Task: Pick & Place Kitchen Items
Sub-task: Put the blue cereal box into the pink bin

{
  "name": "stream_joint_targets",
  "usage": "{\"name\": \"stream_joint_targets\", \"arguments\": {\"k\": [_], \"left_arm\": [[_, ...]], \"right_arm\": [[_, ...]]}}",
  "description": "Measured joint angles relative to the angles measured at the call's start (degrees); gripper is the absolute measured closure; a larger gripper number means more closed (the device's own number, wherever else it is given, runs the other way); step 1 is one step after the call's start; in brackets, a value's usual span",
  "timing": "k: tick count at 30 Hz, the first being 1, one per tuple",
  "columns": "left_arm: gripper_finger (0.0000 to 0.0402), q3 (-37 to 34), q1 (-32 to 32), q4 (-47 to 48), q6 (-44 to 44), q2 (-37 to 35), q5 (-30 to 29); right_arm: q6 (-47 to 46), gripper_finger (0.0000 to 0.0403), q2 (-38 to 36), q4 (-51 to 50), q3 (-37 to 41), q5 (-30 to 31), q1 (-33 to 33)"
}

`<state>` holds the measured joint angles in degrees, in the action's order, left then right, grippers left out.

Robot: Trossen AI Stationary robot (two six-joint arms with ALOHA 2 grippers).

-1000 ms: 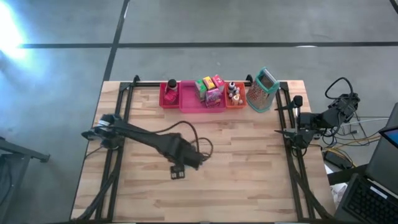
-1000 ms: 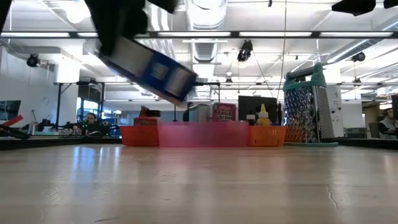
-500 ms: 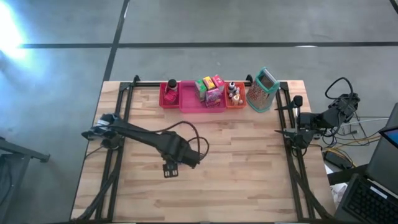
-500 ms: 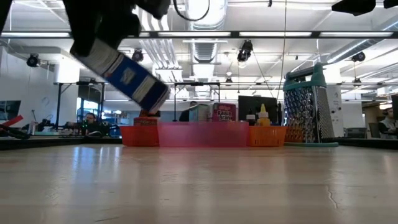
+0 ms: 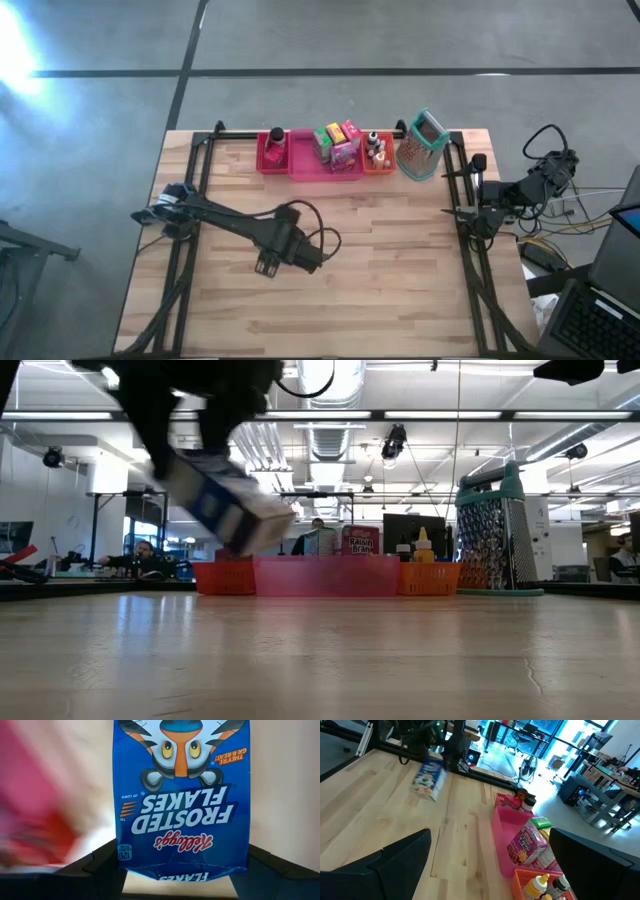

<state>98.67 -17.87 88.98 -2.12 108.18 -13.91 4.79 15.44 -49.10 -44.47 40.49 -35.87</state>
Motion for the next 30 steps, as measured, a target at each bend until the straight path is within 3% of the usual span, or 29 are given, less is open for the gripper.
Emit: {"name": "stream_joint_targets", "arguments": {"k": [6,9,14,16,19,23,30], "left_arm": [[0.0108,-0.1,0.0,-8.2,23.8,0.0,-25.1],[0.0108,-0.1,0.0,-15.4,37.5,0.0,-32.6],[0.0108,-0.2,0.0,-29.4,65.2,0.0,-42.0],[0.0108,-0.2,0.0,-35.8,75.2,0.0,-45.1],[0.0108,-0.2,0.0,-44.7,87.0,0.0,-47.3],[0.0108,-0.2,-0.4,-51.0,92.0,0.0,-48.2],[0.0108,0.3,-1.5,-50.6,91.5,0.1,-49.7]], "right_arm": [[1.8,0.0003,0.0,0.0,0.0,0.0,0.0],[8.2,0.0003,0.0,0.8,0.0,0.4,0.0],[11.2,0.0003,0.0,4.3,0.0,0.4,0.0],[7.4,0.0003,0.1,6.0,0.0,-0.8,0.0],[-7.6,0.0003,0.5,8.5,0.0,-5.3,0.0],[-12.9,0.0003,1.3,15.5,1.1,-6.2,0.0],[-5.7,0.0003,9.0,33.8,10.1,-10.0,0.0]]}}
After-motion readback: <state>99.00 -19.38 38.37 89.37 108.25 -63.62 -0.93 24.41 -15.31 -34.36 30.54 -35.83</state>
